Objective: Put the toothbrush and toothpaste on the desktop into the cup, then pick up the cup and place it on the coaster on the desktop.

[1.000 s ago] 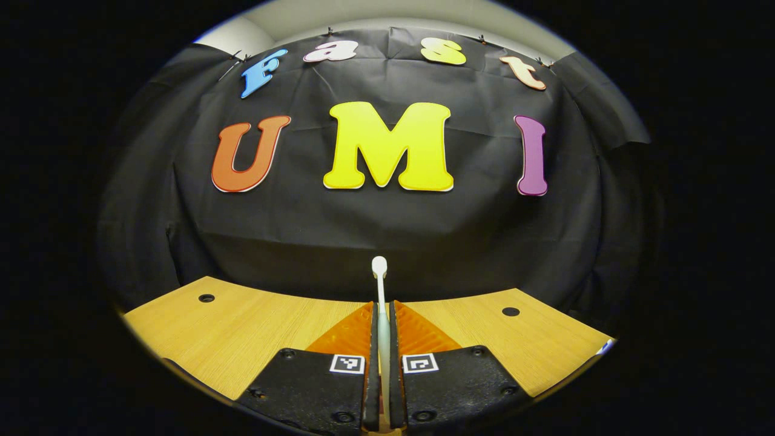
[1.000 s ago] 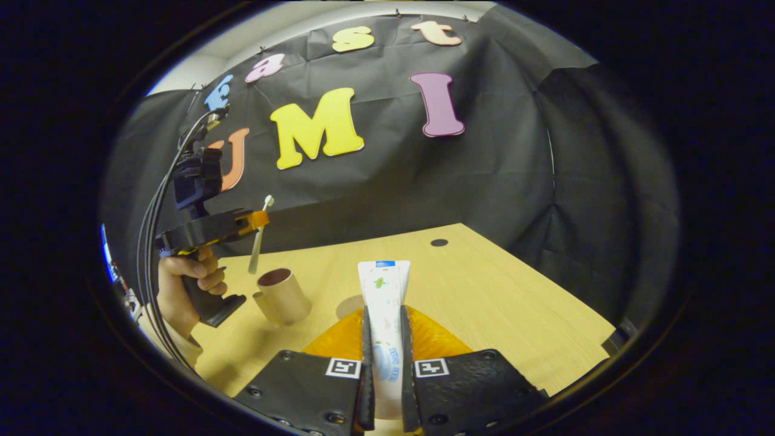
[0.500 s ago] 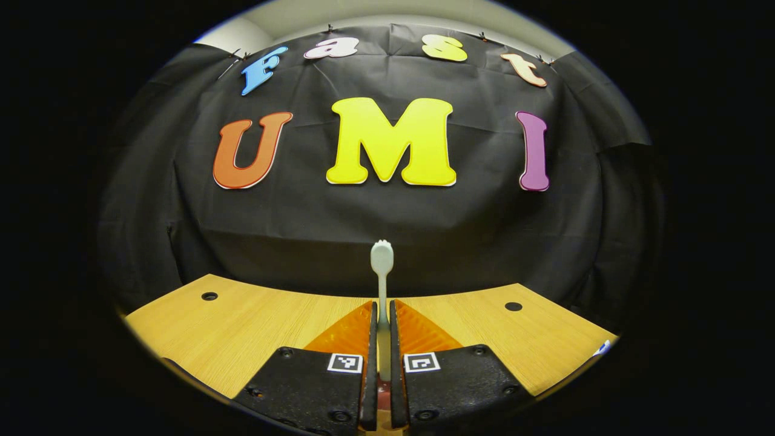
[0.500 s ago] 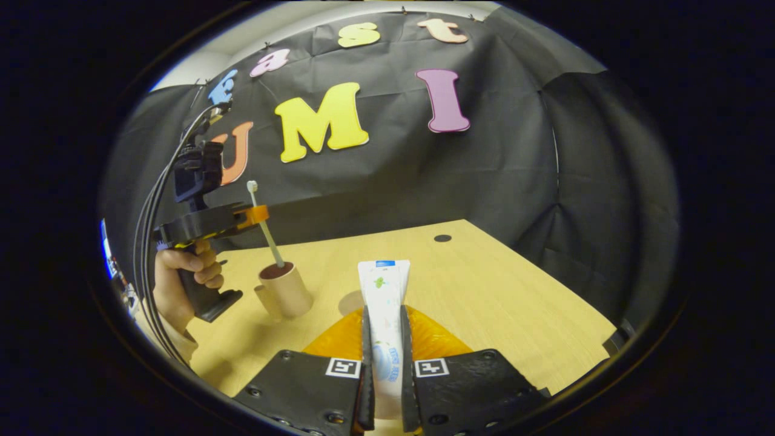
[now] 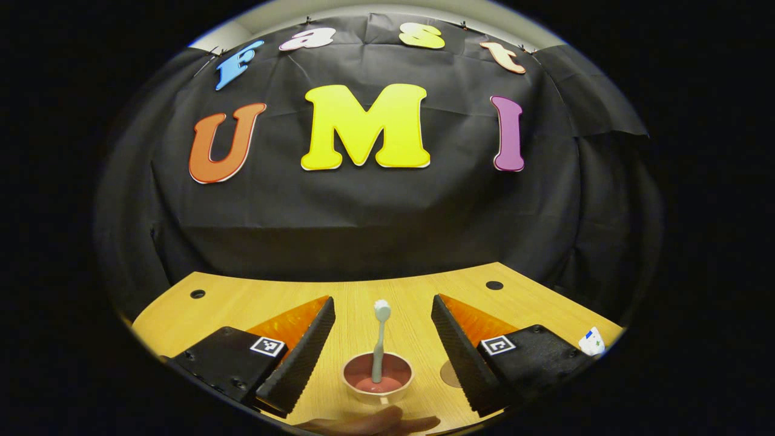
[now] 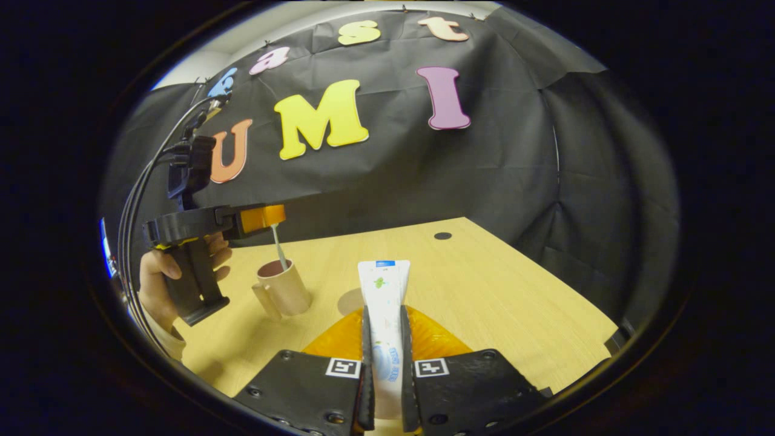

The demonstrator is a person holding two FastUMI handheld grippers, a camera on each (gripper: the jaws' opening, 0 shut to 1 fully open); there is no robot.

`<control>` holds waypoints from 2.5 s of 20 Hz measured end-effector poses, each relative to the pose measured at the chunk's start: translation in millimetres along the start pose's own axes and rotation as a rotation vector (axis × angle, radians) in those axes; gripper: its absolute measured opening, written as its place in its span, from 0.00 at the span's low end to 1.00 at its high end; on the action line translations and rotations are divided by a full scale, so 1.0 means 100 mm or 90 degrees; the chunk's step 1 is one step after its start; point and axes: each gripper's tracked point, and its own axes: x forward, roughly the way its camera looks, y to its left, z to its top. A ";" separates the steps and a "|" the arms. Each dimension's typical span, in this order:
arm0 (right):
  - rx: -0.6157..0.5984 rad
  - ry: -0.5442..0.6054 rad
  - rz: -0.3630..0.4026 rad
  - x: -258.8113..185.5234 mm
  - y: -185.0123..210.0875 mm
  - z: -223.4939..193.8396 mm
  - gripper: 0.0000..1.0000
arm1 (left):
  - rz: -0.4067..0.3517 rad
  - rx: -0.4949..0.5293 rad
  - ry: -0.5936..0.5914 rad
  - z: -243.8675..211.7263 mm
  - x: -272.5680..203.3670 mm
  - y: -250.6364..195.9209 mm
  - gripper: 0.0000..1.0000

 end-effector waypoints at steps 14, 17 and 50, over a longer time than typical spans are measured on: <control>-0.028 -0.140 0.169 0.52 1.42 1.20 0.18 | 0.071 -0.048 -0.012 -0.37 -0.92 0.68 1.00; -0.050 -0.147 0.207 0.78 1.79 1.26 0.19 | 0.087 -0.073 -0.017 -0.47 -1.14 0.86 1.00; -0.129 -0.189 0.166 0.32 1.61 1.32 0.93 | 0.052 -0.026 0.010 -0.72 -1.23 0.57 0.98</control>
